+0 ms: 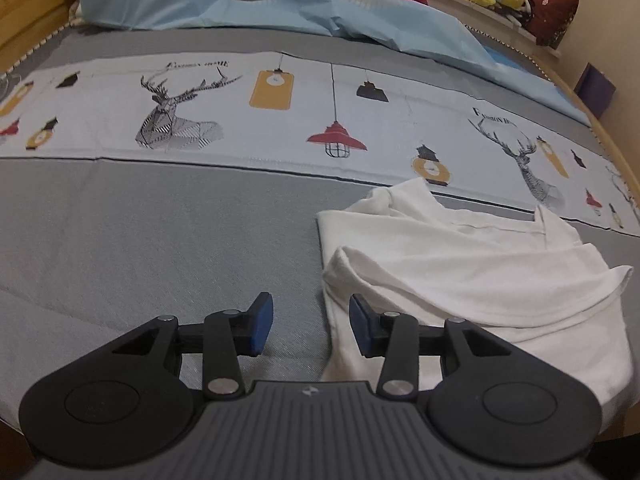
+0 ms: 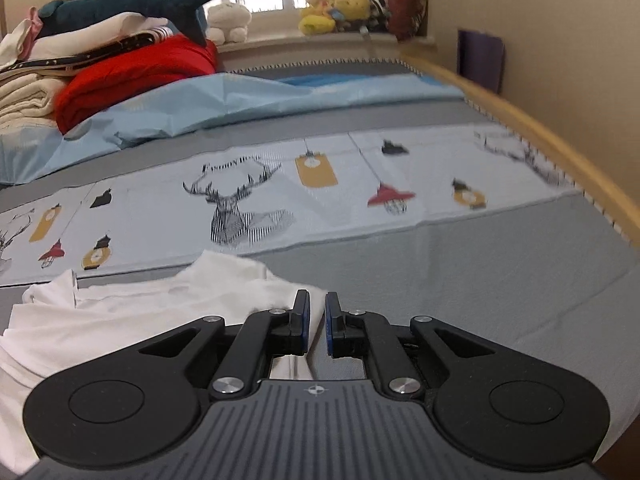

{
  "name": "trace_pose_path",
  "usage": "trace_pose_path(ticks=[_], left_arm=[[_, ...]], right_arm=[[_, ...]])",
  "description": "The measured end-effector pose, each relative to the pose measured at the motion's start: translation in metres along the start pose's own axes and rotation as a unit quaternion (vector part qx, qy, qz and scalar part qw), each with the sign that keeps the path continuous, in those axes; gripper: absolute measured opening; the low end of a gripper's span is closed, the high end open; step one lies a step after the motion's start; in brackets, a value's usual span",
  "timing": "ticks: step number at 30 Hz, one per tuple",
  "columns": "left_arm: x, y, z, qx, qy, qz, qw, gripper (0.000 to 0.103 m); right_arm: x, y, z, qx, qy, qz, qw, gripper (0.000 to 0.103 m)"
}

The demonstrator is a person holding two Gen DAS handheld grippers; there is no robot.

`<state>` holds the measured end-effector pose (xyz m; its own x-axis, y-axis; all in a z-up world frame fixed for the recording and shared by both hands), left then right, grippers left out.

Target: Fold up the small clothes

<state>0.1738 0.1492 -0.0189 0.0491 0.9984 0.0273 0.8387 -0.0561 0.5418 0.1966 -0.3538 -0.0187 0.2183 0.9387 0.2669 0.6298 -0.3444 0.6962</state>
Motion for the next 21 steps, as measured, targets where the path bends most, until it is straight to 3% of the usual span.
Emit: trace_pose_path(ticks=[8, 14, 16, 19, 21], left_arm=[[0.017, 0.001, 0.005, -0.013, 0.000, -0.017, 0.9998, 0.046], [0.024, 0.003, 0.003, -0.050, -0.002, -0.031, 0.9983, 0.047], [0.024, 0.007, 0.000, -0.064, -0.005, -0.032, 0.9974, 0.053], [0.026, 0.010, -0.001, -0.078, -0.032, -0.038, 0.9957, 0.073], [0.026, 0.010, 0.002, -0.076, -0.046, -0.039, 0.9953, 0.087]], right_arm=[[0.002, -0.003, 0.004, -0.007, 0.002, 0.006, 1.000, 0.008], [0.008, -0.012, 0.010, 0.010, -0.001, -0.038, 0.999, 0.008], [0.007, -0.012, 0.012, 0.015, -0.001, -0.034, 0.999, 0.008], [0.001, -0.013, 0.017, 0.038, 0.007, -0.017, 0.999, 0.008], [-0.003, -0.016, 0.021, 0.062, 0.011, -0.009, 0.998, 0.021]])
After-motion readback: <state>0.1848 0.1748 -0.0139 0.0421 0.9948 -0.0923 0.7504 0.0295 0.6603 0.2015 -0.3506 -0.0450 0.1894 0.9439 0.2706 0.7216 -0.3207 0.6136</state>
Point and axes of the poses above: each gripper's, at about its wrist camera, not at the fingertips, and z roughly the way its jaws point, x to its left, y to its top, the point moved 3 cm from there along z, roughly the way its jaws point, and after that the axes turned 14 degrees about z, right-handed, at the moved point
